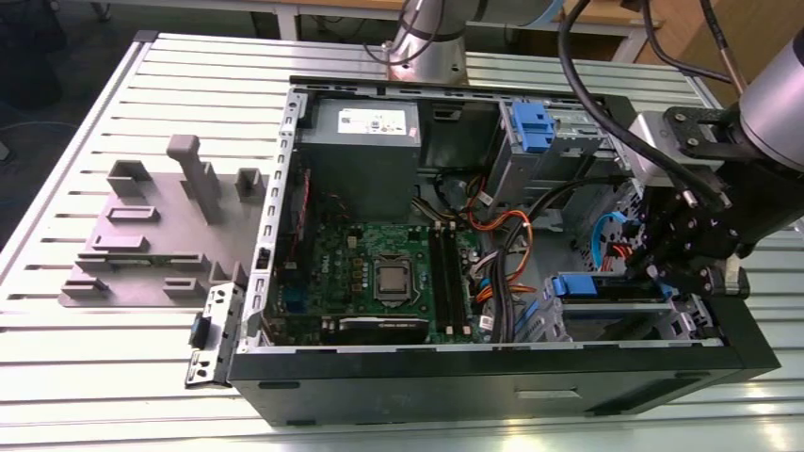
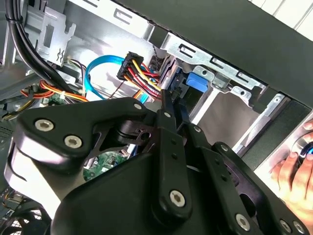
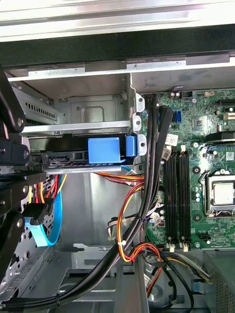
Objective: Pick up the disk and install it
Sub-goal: 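Insert the first disk wire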
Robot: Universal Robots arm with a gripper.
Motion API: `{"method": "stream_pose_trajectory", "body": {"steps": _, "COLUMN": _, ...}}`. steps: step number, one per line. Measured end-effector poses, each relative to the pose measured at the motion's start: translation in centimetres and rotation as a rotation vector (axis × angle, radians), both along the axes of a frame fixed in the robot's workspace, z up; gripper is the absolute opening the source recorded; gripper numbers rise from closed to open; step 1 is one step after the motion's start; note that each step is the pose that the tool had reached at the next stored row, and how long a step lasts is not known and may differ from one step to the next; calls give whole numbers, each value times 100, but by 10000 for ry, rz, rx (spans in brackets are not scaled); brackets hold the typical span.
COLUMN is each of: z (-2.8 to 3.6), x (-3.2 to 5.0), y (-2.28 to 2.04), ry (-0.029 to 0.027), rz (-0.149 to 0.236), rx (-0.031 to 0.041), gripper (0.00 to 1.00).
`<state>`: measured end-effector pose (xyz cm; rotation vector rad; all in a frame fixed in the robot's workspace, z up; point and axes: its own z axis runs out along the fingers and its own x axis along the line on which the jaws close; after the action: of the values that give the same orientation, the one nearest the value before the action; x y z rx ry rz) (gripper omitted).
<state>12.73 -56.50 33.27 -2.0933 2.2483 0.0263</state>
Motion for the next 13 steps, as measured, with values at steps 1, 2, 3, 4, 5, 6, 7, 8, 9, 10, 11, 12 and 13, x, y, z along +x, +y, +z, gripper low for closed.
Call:
{"method": "stream_pose_trajectory", "body": {"steps": 1, "z": 0, "x": 0, "y": -4, "ry": 0, "rz": 0, "rx": 42, "gripper": 18}}
{"method": "stream_pose_trajectory", "body": {"steps": 2, "z": 0, "x": 0, "y": -8, "ry": 0, "rz": -1, "rx": 88, "gripper": 18}}
{"method": "stream_pose_trajectory", "body": {"steps": 3, "z": 0, "x": 0, "y": -14, "ry": 0, "rz": 0, "rx": 147, "gripper": 18}}
{"method": "stream_pose_trajectory", "body": {"steps": 4, "z": -1, "x": 0, "y": -21, "ry": 0, "rz": -1, "rx": 207, "gripper": 18}}
{"method": "stream_pose_trajectory", "body": {"steps": 5, "z": 0, "x": 0, "y": -30, "ry": 0, "rz": 0, "rx": 266, "gripper": 18}}
{"method": "stream_pose_trajectory", "body": {"steps": 6, "z": 0, "x": 0, "y": -42, "ry": 0, "rz": 0, "rx": 301, "gripper": 18}}
{"method": "stream_pose_trajectory", "body": {"steps": 7, "z": -1, "x": -2, "y": -54, "ry": 0, "rz": 5, "rx": 313, "gripper": 18}}
{"method": "stream_pose_trajectory", "body": {"steps": 8, "z": 0, "x": -6, "y": -67, "ry": 0, "rz": 12, "rx": 315, "gripper": 18}}
{"method": "stream_pose_trajectory", "body": {"steps": 9, "z": 0, "x": -9, "y": -77, "ry": 0, "rz": 28, "rx": 317, "gripper": 18}}
{"method": "stream_pose_trajectory", "body": {"steps": 10, "z": 0, "x": -12, "y": -85, "ry": 1, "rz": 47, "rx": 320, "gripper": 18}}
{"method": "stream_pose_trajectory", "body": {"steps": 11, "z": 0, "x": -13, "y": -92, "ry": 0, "rz": 68, "rx": 328, "gripper": 18}}
{"method": "stream_pose_trajectory", "body": {"steps": 12, "z": -1, "x": -14, "y": -96, "ry": 1, "rz": 90, "rx": 342, "gripper": 18}}
{"method": "stream_pose_trajectory", "body": {"steps": 13, "z": -1, "x": -14, "y": -99, "ry": 1, "rz": 118, "rx": 355, "gripper": 18}}
